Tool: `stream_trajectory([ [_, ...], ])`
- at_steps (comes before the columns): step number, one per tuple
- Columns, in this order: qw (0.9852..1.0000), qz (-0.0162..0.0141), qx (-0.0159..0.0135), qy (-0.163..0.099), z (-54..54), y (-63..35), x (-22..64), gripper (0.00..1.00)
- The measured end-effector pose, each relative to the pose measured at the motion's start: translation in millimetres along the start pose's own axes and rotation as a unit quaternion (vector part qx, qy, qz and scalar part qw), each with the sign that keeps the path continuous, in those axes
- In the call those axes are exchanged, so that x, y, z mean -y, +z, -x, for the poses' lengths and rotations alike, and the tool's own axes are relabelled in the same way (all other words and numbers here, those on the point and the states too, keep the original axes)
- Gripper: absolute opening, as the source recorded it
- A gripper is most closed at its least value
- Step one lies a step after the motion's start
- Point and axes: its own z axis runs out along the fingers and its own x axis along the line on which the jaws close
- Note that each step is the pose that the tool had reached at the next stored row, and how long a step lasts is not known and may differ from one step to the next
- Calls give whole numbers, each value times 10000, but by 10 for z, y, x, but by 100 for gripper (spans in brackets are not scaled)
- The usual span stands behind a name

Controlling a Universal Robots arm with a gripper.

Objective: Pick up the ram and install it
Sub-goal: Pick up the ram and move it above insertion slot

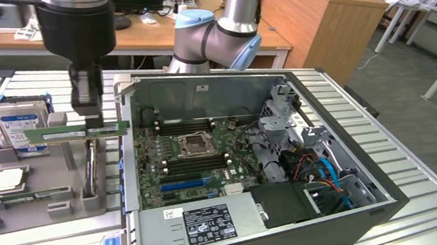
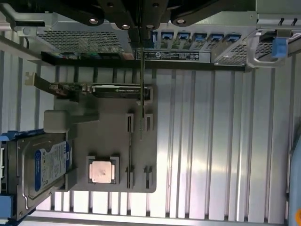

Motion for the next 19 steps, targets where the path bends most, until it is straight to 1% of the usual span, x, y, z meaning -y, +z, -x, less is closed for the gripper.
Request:
stream_trajectory([
  [10,10000,4,0,-44,-8,-8,361,11],
  [19,10000,8,0,-72,-17,-16,737,11],
])
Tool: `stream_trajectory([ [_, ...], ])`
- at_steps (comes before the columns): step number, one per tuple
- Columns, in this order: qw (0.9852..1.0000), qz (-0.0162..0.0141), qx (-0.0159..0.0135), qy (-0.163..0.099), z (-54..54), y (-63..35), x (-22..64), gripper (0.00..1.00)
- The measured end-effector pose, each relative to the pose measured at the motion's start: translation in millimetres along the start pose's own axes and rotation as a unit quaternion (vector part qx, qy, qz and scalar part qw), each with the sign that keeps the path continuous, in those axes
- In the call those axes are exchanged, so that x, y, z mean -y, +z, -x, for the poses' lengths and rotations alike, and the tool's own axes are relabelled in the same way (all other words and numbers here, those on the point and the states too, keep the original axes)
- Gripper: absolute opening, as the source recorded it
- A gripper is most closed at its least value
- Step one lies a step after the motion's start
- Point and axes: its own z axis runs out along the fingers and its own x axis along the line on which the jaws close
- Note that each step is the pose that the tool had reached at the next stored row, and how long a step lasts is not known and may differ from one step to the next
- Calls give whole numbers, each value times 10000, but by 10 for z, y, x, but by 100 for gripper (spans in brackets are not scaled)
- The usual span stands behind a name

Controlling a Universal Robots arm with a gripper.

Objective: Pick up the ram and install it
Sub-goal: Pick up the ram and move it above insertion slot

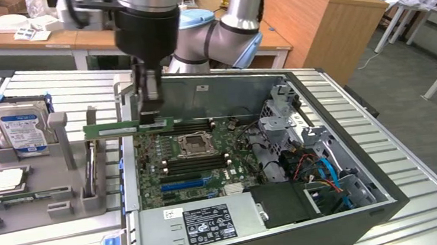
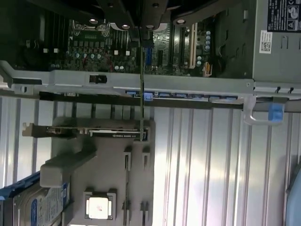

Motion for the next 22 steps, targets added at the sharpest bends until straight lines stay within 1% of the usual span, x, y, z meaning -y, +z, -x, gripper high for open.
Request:
stream_trajectory([
  [7,10000,3,0,-20,-11,-6,284,11],
  [14,10000,6,-1,-34,-20,-12,527,11],
  [16,10000,6,-1,-35,-22,-13,560,11],
  [22,10000,6,0,-14,-22,-13,564,11],
])
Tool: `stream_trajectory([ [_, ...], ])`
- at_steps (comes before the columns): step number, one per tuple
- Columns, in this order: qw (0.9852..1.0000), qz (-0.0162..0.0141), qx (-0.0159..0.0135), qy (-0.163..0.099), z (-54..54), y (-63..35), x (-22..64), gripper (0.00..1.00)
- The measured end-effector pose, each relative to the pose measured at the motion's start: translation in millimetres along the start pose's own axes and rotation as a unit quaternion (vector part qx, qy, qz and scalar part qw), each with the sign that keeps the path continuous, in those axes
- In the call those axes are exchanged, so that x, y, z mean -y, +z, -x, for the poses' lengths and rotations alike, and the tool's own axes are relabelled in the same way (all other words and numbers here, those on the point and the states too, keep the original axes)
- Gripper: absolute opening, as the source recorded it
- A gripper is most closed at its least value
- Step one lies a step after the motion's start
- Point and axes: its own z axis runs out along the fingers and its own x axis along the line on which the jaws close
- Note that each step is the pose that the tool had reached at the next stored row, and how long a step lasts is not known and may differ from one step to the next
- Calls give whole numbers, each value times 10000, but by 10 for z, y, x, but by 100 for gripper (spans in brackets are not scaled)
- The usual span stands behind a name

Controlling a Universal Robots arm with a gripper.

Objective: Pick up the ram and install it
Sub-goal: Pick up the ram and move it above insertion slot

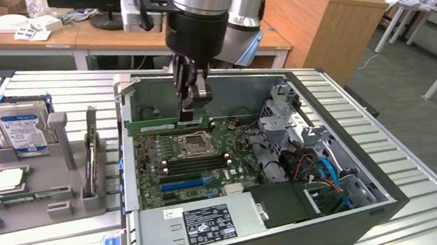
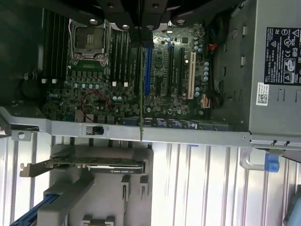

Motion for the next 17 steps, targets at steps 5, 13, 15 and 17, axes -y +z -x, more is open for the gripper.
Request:
stream_trajectory([
  [5,9999,-3,3,131,-1,0,15,11],
  [13,9998,-4,4,183,-2,0,65,11],
  [15,9998,-2,4,185,-5,-1,110,11],
  [17,9998,-1,4,187,-7,-2,157,11],
])
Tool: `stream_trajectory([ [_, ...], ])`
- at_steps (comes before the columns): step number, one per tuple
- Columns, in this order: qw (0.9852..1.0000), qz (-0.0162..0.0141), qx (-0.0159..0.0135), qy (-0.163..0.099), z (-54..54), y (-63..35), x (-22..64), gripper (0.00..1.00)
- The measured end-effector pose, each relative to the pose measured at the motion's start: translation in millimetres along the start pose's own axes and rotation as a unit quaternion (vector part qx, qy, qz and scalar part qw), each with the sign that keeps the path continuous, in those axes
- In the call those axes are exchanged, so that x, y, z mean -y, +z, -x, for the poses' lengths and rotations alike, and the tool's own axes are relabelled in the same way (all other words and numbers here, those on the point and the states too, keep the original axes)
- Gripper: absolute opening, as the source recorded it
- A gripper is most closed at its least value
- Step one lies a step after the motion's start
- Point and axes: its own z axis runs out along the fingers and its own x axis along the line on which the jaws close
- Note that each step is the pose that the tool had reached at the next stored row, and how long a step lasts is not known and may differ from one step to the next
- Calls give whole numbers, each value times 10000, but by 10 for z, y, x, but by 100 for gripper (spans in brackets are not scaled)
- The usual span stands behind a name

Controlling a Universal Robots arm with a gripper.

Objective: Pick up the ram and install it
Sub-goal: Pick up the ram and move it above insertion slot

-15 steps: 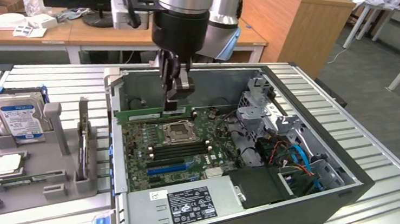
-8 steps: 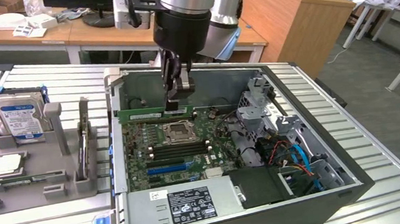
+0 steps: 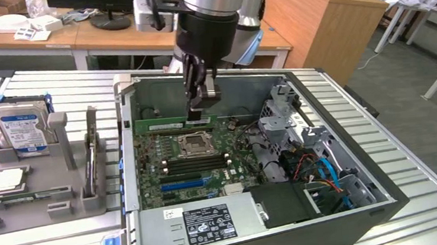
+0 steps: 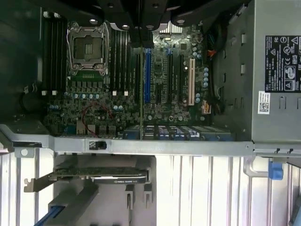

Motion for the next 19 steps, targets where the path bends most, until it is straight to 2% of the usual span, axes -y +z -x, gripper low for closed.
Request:
stream_trajectory([
  [19,10000,16,0,5,-3,-3,494,11],
])
